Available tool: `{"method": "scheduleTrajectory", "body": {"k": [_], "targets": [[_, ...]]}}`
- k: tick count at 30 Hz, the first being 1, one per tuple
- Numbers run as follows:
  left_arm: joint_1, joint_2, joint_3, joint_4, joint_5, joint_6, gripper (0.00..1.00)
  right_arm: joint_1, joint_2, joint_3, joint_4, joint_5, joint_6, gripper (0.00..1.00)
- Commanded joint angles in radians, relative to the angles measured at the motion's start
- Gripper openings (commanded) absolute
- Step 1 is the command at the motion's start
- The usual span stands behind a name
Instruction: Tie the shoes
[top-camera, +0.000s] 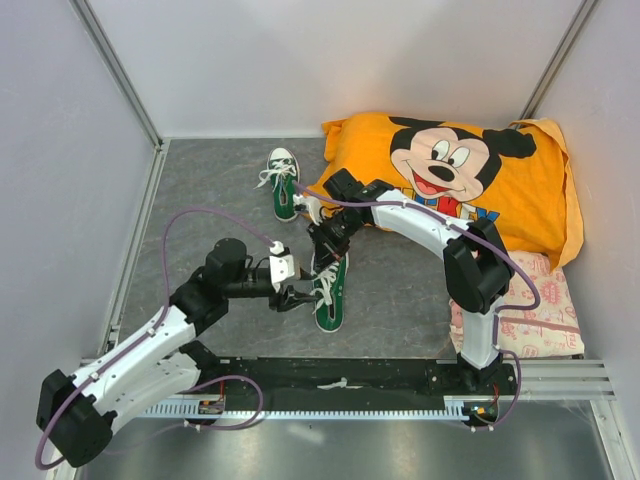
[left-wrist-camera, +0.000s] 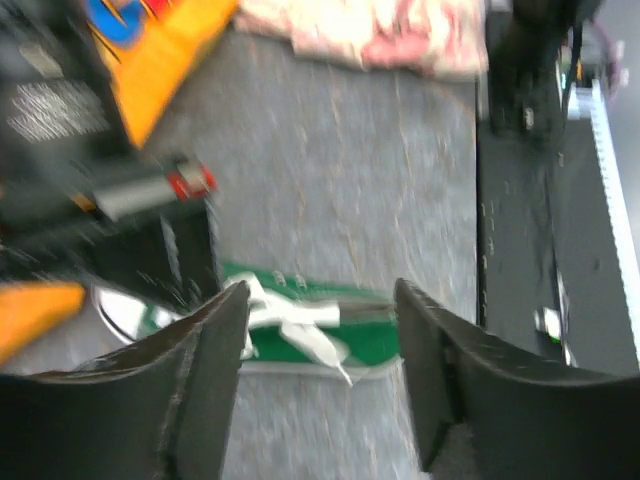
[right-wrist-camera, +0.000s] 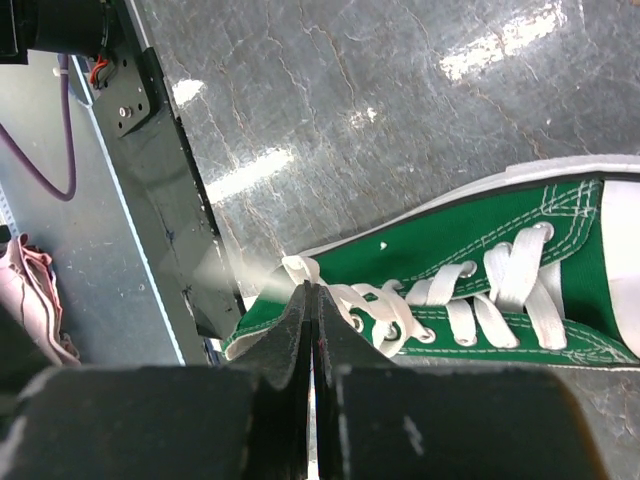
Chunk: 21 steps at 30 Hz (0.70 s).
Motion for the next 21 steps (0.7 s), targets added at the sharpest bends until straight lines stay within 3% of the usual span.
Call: {"method": "scheduleTrajectory", "body": {"k": [1, 3, 5, 9, 13, 16, 21], "targets": [[0.005, 0.008, -0.054, -0.074, 0.069, 0.105, 0.46, 0.0, -0.002, 0.012, 0.029, -0.031, 0.006, 0.0], [0.002, 0.073, -0.039, -0.042, 0.086, 0.098, 0.29, 0.002, -0.002, 0.011, 0.034, -0.032, 0.009, 0.0], [0.002, 0.128, 0.001, -0.043, 0.056, 0.1, 0.27, 0.0, -0.002, 0.008, 0.034, -0.026, 0.01, 0.0], [0.031, 0.125, 0.0, -0.09, -0.021, 0.176, 0.43, 0.0, -0.008, 0.0, 0.034, -0.014, 0.003, 0.0], [0.086, 0.14, -0.032, -0.274, -0.066, 0.513, 0.56, -0.001, -0.011, -0.003, 0.034, -0.008, -0.001, 0.0], [0.114, 0.206, -0.029, -0.366, -0.061, 0.694, 0.62, -0.003, -0.008, 0.002, 0.034, -0.009, -0.001, 0.0], [0.115, 0.324, 0.0, -0.407, -0.077, 0.769, 0.65, -0.003, -0.01, 0.003, 0.032, -0.013, -0.001, 0.0]]}}
